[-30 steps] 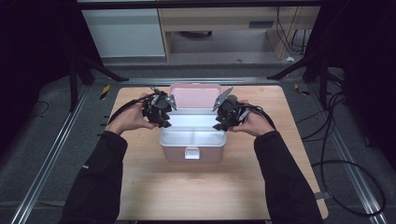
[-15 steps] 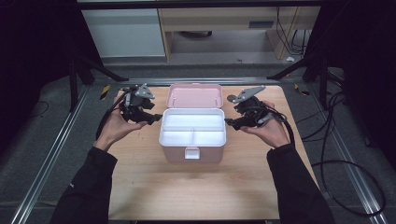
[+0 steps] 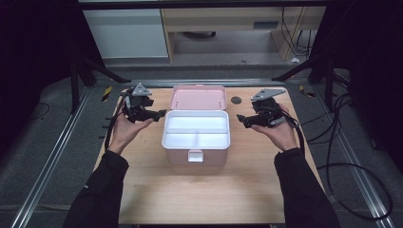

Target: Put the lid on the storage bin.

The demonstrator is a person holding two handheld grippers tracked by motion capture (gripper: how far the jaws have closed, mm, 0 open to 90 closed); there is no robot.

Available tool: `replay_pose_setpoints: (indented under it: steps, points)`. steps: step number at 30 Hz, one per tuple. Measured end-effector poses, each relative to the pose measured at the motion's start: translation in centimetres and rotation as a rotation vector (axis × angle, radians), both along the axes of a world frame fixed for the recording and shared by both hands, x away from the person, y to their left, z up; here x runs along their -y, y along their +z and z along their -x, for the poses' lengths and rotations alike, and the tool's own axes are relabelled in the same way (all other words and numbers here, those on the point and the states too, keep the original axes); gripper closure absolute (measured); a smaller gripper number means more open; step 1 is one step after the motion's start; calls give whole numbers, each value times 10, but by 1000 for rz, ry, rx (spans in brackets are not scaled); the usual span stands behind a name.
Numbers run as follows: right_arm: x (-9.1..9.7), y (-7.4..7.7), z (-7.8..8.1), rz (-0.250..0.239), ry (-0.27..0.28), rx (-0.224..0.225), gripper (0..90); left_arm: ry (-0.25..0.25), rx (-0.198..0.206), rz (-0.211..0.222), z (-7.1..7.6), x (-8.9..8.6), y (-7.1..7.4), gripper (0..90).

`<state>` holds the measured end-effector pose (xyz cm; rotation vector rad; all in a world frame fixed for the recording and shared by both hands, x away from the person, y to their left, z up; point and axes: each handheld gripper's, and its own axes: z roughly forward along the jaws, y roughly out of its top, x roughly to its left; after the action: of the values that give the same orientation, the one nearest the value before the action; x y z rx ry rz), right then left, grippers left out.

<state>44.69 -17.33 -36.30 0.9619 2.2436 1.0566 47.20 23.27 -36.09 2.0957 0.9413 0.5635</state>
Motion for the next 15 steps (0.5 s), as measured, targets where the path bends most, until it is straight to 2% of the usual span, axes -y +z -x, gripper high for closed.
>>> replay_pose_setpoints:
  steps: [1,2,3,4,5,6,9,11,13,15]
  points:
    - [0,0,0,0,0,0,254,0,0,0,0,0,0,304]
    - [0,0,-9,-45,-38,7,253,22,13,19,-6,-1,-1,295]
    - [0,0,-9,-45,-38,7,253,22,13,19,-6,-1,-1,295]
    - [0,0,-18,-77,-68,6,254,40,2,27,-12,-1,-2,289]
    - [0,0,-18,-77,-68,6,254,40,2,27,-12,-1,-2,289]
    - [-2,0,-27,-108,-86,11,263,53,-2,31,-18,0,-2,287]
    - [-5,1,-34,-122,-92,12,268,67,-5,33,-25,2,-2,287]
    - [-13,3,-46,-125,-95,10,269,77,-2,57,-33,4,-2,290]
    - [-17,2,-53,-133,-94,16,274,83,-6,62,-37,4,-2,288]
    - [-21,1,-60,-149,-101,12,287,87,-12,92,-46,7,-4,293]
